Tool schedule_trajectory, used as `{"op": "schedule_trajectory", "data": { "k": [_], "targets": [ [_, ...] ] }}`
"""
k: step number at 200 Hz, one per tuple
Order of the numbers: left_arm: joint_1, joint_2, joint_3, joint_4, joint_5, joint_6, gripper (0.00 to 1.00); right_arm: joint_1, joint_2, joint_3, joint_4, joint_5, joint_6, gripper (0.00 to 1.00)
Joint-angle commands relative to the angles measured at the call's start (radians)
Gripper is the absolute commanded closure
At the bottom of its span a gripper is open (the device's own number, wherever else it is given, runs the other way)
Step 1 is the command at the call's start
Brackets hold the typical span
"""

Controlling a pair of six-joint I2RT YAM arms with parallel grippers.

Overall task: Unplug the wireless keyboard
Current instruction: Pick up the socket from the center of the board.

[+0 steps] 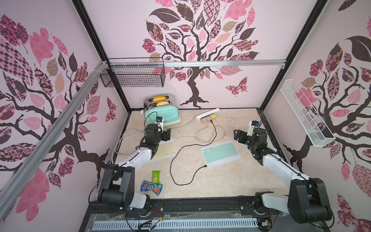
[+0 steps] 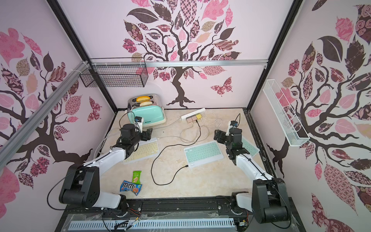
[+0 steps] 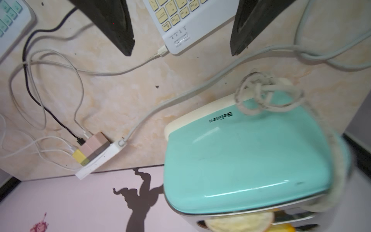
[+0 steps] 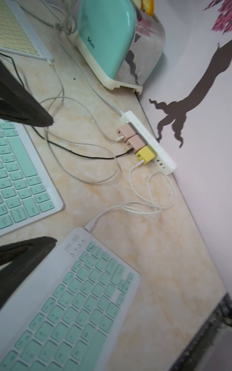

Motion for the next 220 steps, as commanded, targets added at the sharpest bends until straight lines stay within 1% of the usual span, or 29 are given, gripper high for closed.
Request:
{"op": "schedule_trajectory", "data": {
  "k": [1,20,43,61,102,128,159,177,182,195,220],
  "targets": [
    [-0.046,0.089,0.121,-0.135,0.084,0.095,0.22,0.008,0.03,0.063,-0.155,-0.073,0.063,0.14],
    [-0.062,0.201,0.256,-0.205,0.155,0.149,0.24,0.014,0.062,0.086,-0.168,-0.122,0.082,0.15],
    [-0.112,0.321,0.395,-0.248,0.123,0.208,0.24,0.043,0.082,0.1,-0.186,-0.119,0.093,0.15],
    [-0.131,0.412,0.5,-0.271,0.147,0.209,0.24,0.056,0.093,0.107,-0.186,-0.123,0.095,0.15],
    [-0.184,0.591,0.712,-0.328,0.157,0.245,0.25,0.065,0.105,0.12,-0.178,-0.166,0.109,0.16],
    [-0.184,0.712,0.865,-0.405,0.169,0.215,0.26,0.07,0.105,0.132,-0.176,-0.184,0.119,0.16],
    [-0.184,0.827,1.017,-0.459,0.216,0.099,0.27,0.072,0.105,0.144,-0.178,-0.199,0.126,0.16],
    [-0.187,0.889,1.085,-0.493,0.25,0.077,0.27,0.073,0.107,0.155,-0.181,-0.203,0.123,0.16],
    [-0.187,0.903,1.126,-0.495,0.257,0.071,0.27,0.073,0.107,0.157,-0.184,-0.204,0.122,0.16],
    [-0.189,0.937,1.165,-0.503,0.25,0.05,0.27,0.073,0.109,0.163,-0.186,-0.213,0.12,0.16],
    [-0.188,1.002,1.263,-0.548,0.192,0.02,0.27,0.073,0.114,0.165,-0.176,-0.23,0.126,0.16]
  ]
}}
